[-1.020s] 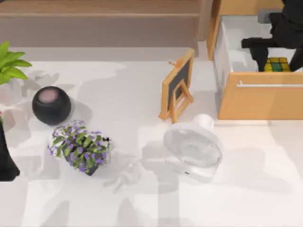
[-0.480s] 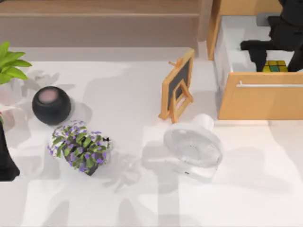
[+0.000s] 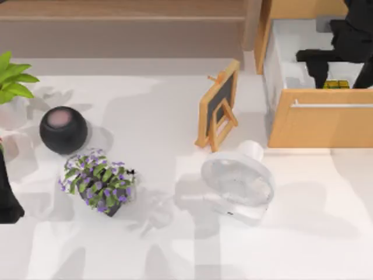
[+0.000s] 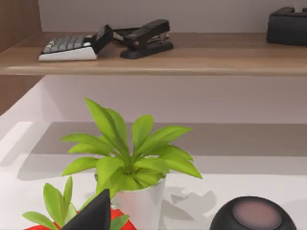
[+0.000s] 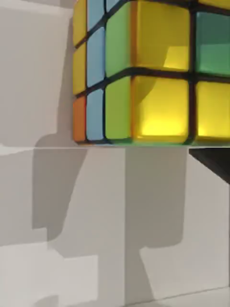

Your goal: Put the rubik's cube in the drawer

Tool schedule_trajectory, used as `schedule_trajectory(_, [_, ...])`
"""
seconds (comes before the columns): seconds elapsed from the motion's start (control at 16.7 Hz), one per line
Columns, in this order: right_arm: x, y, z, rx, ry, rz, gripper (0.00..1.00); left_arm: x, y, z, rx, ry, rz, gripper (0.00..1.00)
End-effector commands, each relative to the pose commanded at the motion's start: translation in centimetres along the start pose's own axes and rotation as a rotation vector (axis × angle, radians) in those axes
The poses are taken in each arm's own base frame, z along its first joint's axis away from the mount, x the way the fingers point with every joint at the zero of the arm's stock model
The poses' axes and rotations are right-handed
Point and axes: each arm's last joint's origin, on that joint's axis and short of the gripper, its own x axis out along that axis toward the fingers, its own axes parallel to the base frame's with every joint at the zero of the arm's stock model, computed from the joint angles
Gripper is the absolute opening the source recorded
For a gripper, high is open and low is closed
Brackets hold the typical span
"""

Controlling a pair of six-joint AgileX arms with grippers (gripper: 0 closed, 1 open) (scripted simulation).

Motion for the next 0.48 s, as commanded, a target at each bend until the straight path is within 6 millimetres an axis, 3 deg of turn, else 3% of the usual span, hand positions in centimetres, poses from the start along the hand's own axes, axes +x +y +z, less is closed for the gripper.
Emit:
schedule_trajectory(0.12, [0.00,0.00,0.00,0.000,0.000,0.000,0.98,0.00,0.00,0.00,0.000,0.000,0.000,1.00])
schedule_trajectory(0.48, [0.00,0.00,0.00,0.000,0.000,0.000,1.00,0.00,0.00,0.00,0.000,0.000,0.000,1.00])
